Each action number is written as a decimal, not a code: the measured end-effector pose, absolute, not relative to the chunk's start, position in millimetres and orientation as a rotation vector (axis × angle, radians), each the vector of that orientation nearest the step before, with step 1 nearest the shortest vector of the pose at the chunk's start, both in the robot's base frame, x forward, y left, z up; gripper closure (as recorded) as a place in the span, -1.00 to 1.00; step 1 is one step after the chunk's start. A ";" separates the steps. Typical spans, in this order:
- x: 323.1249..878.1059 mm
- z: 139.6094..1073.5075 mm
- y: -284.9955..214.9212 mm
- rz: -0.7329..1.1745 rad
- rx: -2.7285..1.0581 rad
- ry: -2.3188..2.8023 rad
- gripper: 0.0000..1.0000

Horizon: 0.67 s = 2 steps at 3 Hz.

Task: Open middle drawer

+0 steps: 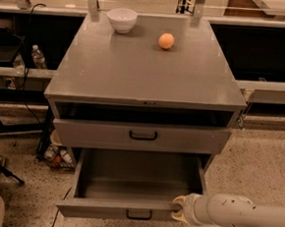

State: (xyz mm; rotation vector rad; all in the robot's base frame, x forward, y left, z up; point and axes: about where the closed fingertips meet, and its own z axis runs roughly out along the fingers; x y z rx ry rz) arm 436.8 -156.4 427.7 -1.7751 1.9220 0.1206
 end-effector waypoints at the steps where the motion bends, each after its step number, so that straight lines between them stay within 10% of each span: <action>1: 417.2 427.4 -156.3 0.117 -1.760 1.930 1.00; 2: 397.8 427.1 -156.6 0.114 -1.746 1.939 0.96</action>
Offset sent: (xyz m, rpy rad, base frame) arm -0.3114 0.0234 -0.0115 0.0348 -0.0268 -0.1993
